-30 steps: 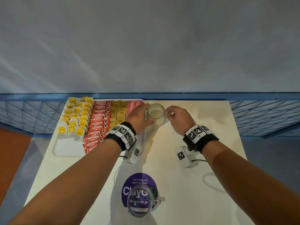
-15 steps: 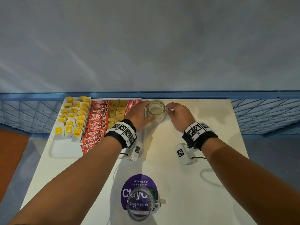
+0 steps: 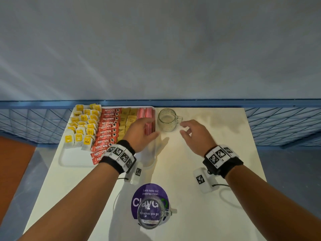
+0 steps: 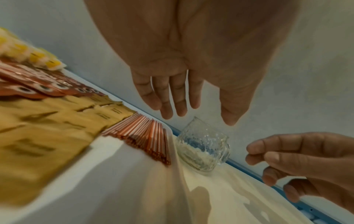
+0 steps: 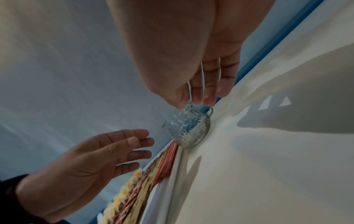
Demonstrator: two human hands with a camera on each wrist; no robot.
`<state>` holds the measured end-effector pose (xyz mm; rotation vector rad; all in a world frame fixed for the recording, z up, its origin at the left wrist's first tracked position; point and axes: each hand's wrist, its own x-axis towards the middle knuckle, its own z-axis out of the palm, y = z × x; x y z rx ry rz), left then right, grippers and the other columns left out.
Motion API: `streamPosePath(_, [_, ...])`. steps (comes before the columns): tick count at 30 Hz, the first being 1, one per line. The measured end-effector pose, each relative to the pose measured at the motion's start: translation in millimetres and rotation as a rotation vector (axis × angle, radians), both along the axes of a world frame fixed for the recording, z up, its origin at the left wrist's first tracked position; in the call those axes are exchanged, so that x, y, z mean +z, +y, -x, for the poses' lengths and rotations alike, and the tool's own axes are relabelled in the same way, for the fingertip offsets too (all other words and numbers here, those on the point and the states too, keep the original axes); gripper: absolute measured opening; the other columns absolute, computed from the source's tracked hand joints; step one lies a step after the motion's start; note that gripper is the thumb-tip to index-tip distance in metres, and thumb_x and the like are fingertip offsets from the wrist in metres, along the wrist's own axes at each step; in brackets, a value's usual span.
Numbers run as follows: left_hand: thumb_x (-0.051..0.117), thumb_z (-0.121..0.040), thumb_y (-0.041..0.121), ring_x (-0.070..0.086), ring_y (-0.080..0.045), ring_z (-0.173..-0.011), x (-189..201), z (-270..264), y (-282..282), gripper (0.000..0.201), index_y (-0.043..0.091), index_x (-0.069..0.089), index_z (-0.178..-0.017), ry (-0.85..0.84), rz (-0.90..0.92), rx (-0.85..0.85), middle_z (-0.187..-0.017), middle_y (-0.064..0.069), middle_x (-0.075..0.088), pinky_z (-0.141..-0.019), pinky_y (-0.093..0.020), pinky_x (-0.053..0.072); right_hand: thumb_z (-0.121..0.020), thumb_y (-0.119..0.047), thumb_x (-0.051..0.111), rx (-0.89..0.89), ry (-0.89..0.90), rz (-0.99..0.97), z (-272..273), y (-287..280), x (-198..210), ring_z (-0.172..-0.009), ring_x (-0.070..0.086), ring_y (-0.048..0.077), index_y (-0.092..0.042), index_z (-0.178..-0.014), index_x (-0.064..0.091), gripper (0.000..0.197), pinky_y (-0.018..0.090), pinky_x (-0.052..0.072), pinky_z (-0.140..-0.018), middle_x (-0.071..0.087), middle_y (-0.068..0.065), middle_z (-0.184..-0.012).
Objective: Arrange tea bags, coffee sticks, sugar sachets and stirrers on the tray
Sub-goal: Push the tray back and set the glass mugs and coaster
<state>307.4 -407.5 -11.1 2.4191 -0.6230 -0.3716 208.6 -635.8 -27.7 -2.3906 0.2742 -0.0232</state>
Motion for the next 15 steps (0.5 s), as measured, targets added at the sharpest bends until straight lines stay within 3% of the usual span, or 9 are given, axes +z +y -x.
streamPosePath(5, [0.070,-0.090,0.039,0.058,-0.003,-0.105,-1,42,36,0.043,0.026,0.059,-0.130,0.085,0.052,-0.051,-0.120,0.011,0.063,-0.093,-0.033,0.053,-0.097,-0.028,0.064,0.041,-0.002,-0.087,51,26,1,-0.089,0.063,0.008,-0.022,-0.121,0.067,0.025,0.031,0.052,-0.084,0.063,-0.007,-0.116])
streamPosePath(9, [0.070,-0.087,0.048,0.059,0.004,-0.102,-4,80,62,0.042,0.030,0.062,-0.125,0.149,0.104,-0.071,-0.113,0.019,0.065,-0.086,-0.024,0.053,-0.096,-0.032,0.065,0.110,0.008,-0.137,90,50,1,-0.089,0.061,0.004,-0.026,-0.119,0.066,0.024,0.026,0.051,-0.078,0.061,-0.013,-0.113])
streamPosePath(15, [0.073,-0.082,0.050,0.062,0.000,-0.101,-6,143,95,0.040,0.032,0.064,-0.117,0.243,0.194,-0.017,-0.110,0.021,0.066,-0.082,-0.024,0.055,-0.095,-0.036,0.066,0.150,0.054,-0.216,145,80,4,-0.092,0.060,0.004,-0.031,-0.114,0.068,0.020,0.018,0.048,-0.076,0.062,-0.020,-0.112])
